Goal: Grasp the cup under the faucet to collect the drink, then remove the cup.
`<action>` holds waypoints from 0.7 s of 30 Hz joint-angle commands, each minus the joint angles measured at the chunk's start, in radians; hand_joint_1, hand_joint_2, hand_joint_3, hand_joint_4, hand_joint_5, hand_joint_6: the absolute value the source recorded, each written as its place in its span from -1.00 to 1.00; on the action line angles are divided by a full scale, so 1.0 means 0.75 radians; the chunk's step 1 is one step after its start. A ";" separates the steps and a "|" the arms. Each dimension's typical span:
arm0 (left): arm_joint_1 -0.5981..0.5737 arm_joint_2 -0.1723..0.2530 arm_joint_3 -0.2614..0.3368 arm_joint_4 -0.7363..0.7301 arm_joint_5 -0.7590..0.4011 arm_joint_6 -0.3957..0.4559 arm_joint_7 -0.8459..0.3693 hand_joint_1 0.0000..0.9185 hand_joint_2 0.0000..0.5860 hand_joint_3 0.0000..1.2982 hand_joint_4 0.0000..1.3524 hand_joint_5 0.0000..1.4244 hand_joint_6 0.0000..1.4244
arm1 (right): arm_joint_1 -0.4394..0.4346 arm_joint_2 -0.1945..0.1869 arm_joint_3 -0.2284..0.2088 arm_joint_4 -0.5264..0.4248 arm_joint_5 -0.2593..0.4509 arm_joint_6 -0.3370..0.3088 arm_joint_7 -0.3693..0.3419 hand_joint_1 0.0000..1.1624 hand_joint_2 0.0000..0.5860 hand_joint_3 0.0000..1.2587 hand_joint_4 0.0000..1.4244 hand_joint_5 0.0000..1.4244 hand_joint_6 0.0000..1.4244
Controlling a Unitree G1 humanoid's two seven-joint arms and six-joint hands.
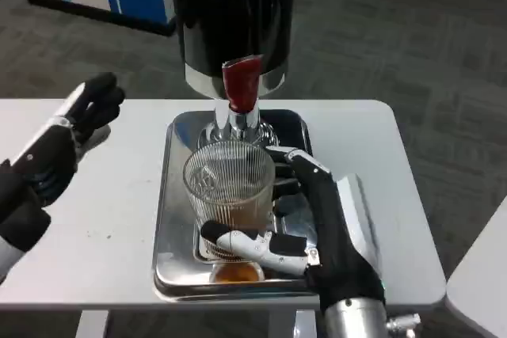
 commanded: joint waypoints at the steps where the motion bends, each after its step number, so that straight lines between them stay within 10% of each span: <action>1: 0.016 -0.010 -0.003 -0.030 -0.010 -0.022 0.000 -1.00 -0.81 -1.00 -1.00 -1.00 -1.00 | 0.059 0.050 0.014 -0.149 -0.003 0.018 0.036 0.53 -0.43 -0.15 -0.09 0.00 -0.02; 21: 0.068 -0.012 0.034 -0.083 -0.031 -0.036 -0.001 -1.00 -0.81 -1.00 -1.00 -1.00 -1.00 | 0.342 -0.011 0.056 -0.708 -0.051 0.196 0.323 0.53 -0.43 -0.15 -0.07 0.01 -0.01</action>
